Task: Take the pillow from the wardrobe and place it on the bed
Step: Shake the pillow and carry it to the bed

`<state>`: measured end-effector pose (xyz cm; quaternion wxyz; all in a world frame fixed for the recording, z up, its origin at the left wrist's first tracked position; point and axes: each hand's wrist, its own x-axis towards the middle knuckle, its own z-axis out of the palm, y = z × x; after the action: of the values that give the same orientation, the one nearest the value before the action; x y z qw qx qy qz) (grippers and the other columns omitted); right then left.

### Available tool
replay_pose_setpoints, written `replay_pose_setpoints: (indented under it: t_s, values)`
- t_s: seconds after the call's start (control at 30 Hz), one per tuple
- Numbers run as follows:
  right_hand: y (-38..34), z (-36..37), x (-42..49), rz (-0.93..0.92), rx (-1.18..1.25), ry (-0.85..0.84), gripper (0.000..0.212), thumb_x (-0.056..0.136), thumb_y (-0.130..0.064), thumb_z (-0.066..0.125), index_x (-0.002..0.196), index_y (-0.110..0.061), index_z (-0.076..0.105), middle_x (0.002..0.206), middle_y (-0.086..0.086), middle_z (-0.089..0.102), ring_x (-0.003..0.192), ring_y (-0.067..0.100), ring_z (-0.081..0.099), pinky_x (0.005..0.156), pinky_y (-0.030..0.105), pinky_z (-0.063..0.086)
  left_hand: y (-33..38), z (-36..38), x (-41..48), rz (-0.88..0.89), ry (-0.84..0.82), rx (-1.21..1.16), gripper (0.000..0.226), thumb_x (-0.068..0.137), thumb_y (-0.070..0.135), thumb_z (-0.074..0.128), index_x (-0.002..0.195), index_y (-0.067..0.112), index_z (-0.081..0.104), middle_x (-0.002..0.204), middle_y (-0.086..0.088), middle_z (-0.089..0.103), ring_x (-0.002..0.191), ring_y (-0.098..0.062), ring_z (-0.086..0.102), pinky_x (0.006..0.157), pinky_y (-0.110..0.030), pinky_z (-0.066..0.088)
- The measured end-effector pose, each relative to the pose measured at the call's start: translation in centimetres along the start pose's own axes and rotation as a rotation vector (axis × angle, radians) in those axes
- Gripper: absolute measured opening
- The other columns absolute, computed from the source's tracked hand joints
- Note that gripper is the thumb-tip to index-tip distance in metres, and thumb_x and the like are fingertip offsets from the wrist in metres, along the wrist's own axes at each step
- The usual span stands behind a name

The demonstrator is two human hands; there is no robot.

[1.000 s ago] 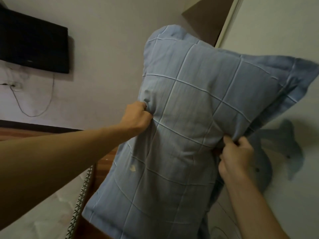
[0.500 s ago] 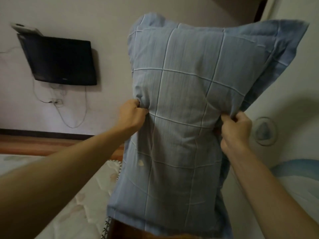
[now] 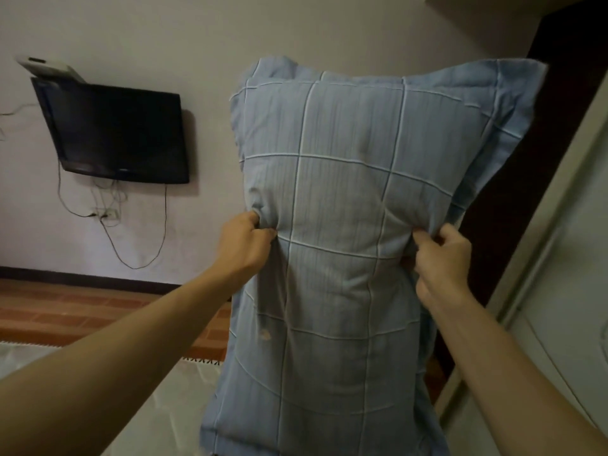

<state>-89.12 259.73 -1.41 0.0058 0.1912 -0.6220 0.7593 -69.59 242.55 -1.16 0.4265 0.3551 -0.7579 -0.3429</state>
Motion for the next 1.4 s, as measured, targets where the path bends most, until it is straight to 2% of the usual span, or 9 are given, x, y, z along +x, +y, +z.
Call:
replay_pose_setpoints:
  t_s: [0.07, 0.2, 0.27, 0.57, 0.8, 0.9, 1.0, 1.23, 1.4]
  values:
    - [0.9, 2.4, 1.9, 0.004, 0.007, 0.008, 0.011, 0.093, -0.011, 0.063, 0.085, -0.004, 0.060, 0.088, 0.010, 0.065, 0.098, 0.038, 0.066, 0.091, 0.059, 0.054, -0.9, 0.3, 3.0, 0.002, 0.005, 0.000, 0.025, 0.088, 0.011, 0.062, 0.088, -0.014, 0.060, 0.093, -0.031, 0.063, 0.091, -0.043, 0.061, 0.082, -0.053, 0.051]
    - [2.5, 6.3, 4.9, 0.008, 0.013, 0.016, 0.025, 0.091, -0.014, 0.064, 0.069, -0.024, 0.061, 0.090, 0.010, 0.070, 0.087, 0.028, 0.067, 0.087, 0.047, 0.057, -2.3, 0.8, 7.7, -0.012, -0.015, -0.020, 0.026, 0.089, 0.011, 0.061, 0.094, -0.014, 0.062, 0.098, -0.030, 0.065, 0.094, -0.042, 0.062, 0.087, -0.054, 0.051]
    - [3.3, 8.0, 6.4, 0.025, 0.037, 0.006, 0.028, 0.091, -0.014, 0.064, 0.067, -0.028, 0.063, 0.089, 0.008, 0.070, 0.091, 0.030, 0.068, 0.089, 0.051, 0.057, -3.2, 1.3, 9.9, -0.020, -0.022, -0.032, 0.024, 0.090, 0.012, 0.061, 0.094, -0.012, 0.062, 0.098, -0.028, 0.065, 0.094, -0.041, 0.062, 0.087, -0.054, 0.052]
    - [8.6, 14.9, 15.3, 0.059, 0.014, -0.041, 0.021, 0.092, -0.014, 0.064, 0.073, -0.021, 0.061, 0.097, 0.016, 0.071, 0.092, 0.034, 0.069, 0.087, 0.054, 0.058, -7.2, 5.5, 18.7, -0.067, 0.020, -0.043, 0.022, 0.091, 0.012, 0.059, 0.098, -0.008, 0.064, 0.100, -0.025, 0.066, 0.096, -0.039, 0.063, 0.088, -0.055, 0.053]
    - [13.1, 20.3, 25.0, 0.091, 0.014, -0.108, 0.024, 0.091, -0.014, 0.064, 0.087, 0.006, 0.052, 0.088, 0.024, 0.063, 0.078, 0.029, 0.059, 0.082, 0.064, 0.055, -9.5, 10.7, 26.1, -0.094, 0.067, -0.010, 0.018, 0.092, 0.014, 0.059, 0.093, -0.003, 0.064, 0.095, -0.020, 0.065, 0.091, -0.032, 0.064, 0.073, -0.031, 0.053]
    - [14.0, 22.6, 28.6, 0.081, 0.026, -0.135, 0.020, 0.091, -0.014, 0.065, 0.084, 0.002, 0.055, 0.094, 0.026, 0.066, 0.081, 0.034, 0.063, 0.081, 0.053, 0.057, -9.8, 12.1, 29.1, -0.113, 0.118, 0.000, 0.020, 0.092, 0.014, 0.060, 0.093, -0.005, 0.064, 0.095, -0.023, 0.065, 0.090, -0.035, 0.063, 0.072, -0.033, 0.053]
    - [14.9, 24.9, 31.8, 0.051, 0.025, -0.148, 0.020, 0.090, -0.015, 0.065, 0.083, 0.001, 0.055, 0.087, 0.021, 0.064, 0.075, 0.026, 0.059, 0.075, 0.044, 0.055, -10.0, 13.3, 31.8, -0.119, 0.152, 0.011, 0.022, 0.092, 0.015, 0.060, 0.094, -0.007, 0.062, 0.096, -0.025, 0.064, 0.092, -0.038, 0.063, 0.080, -0.044, 0.055]
    - [17.3, 31.4, 37.3, 0.048, 0.047, -0.225, 0.023, 0.088, -0.019, 0.066, 0.067, -0.019, 0.056, 0.082, 0.010, 0.065, 0.077, 0.025, 0.062, 0.081, 0.055, 0.059, -12.3, 14.8, 38.4, -0.124, 0.210, 0.000, 0.021, 0.093, 0.017, 0.057, 0.098, -0.003, 0.061, 0.100, -0.021, 0.062, 0.094, -0.034, 0.062, 0.087, -0.046, 0.054]
    - [19.5, 37.0, 40.2, 0.075, 0.051, -0.282, 0.025, 0.089, -0.019, 0.065, 0.066, -0.021, 0.054, 0.083, 0.014, 0.061, 0.080, 0.035, 0.062, 0.078, 0.048, 0.057, -15.6, 14.8, 44.0, -0.137, 0.237, -0.008, 0.021, 0.093, 0.017, 0.057, 0.097, -0.004, 0.060, 0.097, -0.023, 0.063, 0.093, -0.036, 0.062, 0.085, -0.046, 0.055]
